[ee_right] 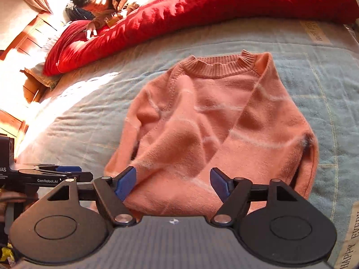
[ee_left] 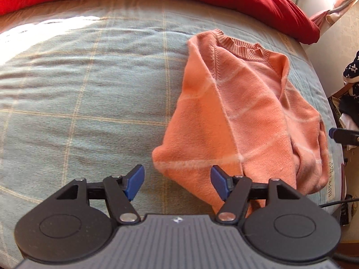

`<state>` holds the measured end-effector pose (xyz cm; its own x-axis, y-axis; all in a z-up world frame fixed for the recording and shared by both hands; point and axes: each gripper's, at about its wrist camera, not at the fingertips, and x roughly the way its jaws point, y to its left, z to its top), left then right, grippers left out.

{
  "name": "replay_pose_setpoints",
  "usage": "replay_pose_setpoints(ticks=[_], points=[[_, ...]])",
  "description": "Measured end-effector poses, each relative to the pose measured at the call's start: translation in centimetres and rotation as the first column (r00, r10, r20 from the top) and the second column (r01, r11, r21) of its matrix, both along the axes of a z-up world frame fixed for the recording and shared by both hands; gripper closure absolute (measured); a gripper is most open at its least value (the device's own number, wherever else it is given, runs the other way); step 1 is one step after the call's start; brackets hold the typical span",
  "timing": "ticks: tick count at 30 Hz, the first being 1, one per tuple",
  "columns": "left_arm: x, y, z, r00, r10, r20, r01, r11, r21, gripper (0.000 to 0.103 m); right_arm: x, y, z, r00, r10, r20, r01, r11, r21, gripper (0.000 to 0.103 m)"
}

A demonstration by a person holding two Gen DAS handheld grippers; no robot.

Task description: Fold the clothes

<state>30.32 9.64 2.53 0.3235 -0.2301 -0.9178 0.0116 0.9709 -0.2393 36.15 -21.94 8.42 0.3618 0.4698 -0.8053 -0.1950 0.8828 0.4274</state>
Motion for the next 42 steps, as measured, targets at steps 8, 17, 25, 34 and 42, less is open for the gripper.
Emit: replay_pose_setpoints(ticks=[8,17,25,34,42], points=[[-3.4,4.7,-0.9,1.0,0.003,0.026,-0.005,0.996,0.084,0.034,3.7,10.1,0.1,0.986,0.162,-0.029,-0.162,0.986,0.028,0.02],[-6.0,12.4,-3.5,0.997,0.072,0.021,-0.075,0.977,0.197,0.034,5.4,17.6,-7.7,0.963,0.128,-0.236,-0.166,0.974,-0.151,0.019],[-8.5,17.0,-4.5,0.989,0.14,0.04,-0.145,0.973,0.18,0.034,6.7,20.2,-10.8,0.939,0.104,-0.329,-0.145,0.984,-0.102,0.014],[-10.7,20.6,-5.9,0.981,0.193,0.023,-0.195,0.969,0.153,0.034,5.5,22.4,-11.2,0.926,0.128,-0.356,-0.155,0.987,-0.048,0.013],[-10.3,23.6,-6.5,0.973,0.228,0.036,-0.231,0.964,0.135,0.034,8.0,27.5,-8.5,0.934,0.25,-0.255,-0.228,0.967,0.115,0.012]])
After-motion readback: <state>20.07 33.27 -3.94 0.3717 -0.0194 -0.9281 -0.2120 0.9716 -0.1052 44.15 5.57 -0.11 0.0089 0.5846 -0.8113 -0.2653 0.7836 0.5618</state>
